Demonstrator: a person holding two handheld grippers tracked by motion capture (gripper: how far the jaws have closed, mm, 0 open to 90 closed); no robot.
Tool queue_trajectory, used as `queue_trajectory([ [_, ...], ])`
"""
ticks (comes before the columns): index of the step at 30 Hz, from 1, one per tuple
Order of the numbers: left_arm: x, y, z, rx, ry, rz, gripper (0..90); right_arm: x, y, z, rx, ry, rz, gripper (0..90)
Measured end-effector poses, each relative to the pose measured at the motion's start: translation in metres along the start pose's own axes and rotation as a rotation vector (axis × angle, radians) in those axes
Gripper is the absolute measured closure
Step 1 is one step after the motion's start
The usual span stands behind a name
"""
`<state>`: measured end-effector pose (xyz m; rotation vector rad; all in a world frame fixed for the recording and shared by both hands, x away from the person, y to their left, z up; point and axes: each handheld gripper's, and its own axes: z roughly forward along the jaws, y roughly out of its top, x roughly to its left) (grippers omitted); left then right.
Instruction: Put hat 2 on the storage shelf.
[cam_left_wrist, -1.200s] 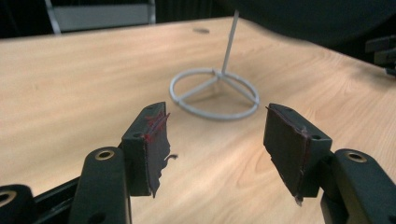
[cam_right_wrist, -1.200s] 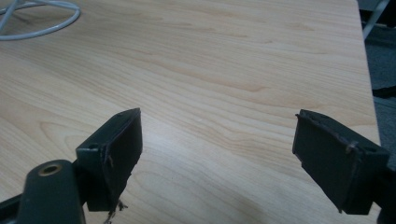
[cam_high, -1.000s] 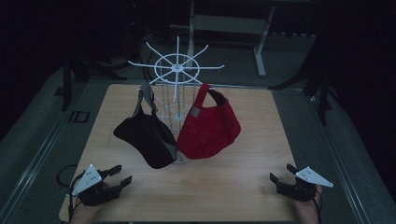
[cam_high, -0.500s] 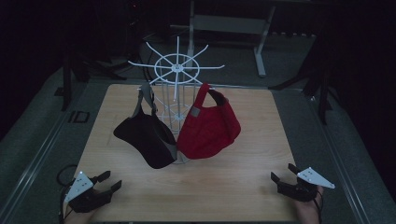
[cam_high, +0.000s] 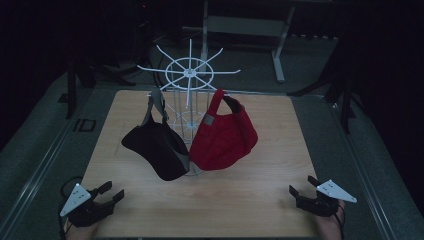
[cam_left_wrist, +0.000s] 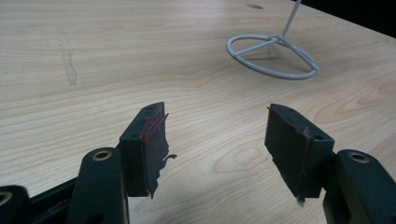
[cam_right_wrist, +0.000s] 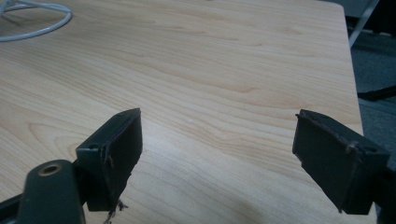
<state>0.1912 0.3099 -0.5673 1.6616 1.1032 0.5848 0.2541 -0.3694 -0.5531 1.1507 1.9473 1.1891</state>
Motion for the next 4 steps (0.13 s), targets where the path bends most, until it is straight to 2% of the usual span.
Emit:
queue_trajectory([
  [4, -0.0008, -0.0001, 0.0002, 0.001, -0.002, 0.005, 39.3, 0.0011, 0.0006, 0.0005, 0.003, 0.001, -0.013, 15.8],
])
